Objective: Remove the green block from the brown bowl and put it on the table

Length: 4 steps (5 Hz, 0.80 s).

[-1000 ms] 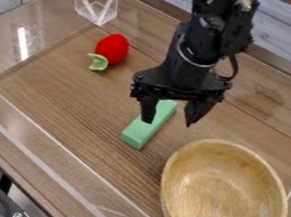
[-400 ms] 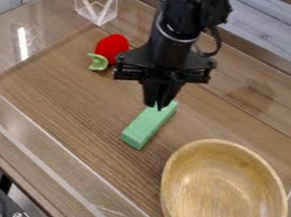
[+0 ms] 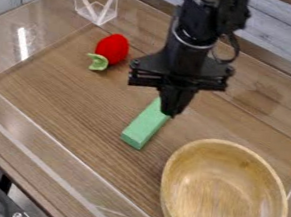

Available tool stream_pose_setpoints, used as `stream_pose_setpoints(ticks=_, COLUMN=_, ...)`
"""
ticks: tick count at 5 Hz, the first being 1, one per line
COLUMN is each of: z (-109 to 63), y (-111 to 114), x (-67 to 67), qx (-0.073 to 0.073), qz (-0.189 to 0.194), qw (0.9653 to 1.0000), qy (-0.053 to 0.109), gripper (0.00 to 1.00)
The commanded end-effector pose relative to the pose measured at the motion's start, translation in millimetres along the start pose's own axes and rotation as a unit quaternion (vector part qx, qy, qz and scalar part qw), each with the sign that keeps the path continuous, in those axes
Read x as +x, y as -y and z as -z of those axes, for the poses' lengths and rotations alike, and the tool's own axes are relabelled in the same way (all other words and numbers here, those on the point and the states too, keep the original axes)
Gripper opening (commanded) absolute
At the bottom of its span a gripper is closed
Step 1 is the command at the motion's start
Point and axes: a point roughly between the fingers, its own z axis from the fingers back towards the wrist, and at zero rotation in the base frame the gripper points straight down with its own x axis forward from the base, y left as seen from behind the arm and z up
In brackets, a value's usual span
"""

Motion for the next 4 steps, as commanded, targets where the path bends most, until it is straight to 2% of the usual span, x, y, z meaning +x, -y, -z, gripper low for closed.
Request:
stream_pose_setpoints(ticks=1, z=-23.5, y=5.2, x=12.7, qx=-0.035, qz=0.008, qw=0.9992, qy=0.017, gripper=0.00)
stream_pose_setpoints(ticks=2, z=-29.8, y=0.4, x=14.9, qx=-0.041, qz=0.012, qw=0.9990, qy=0.013, gripper=0.00)
stream_pose_setpoints(ticks=4, z=-12.3, y=-5.6, x=7.2, qx=-0.049, qz=0.026, qw=0.9984, qy=0.007, gripper=0.00)
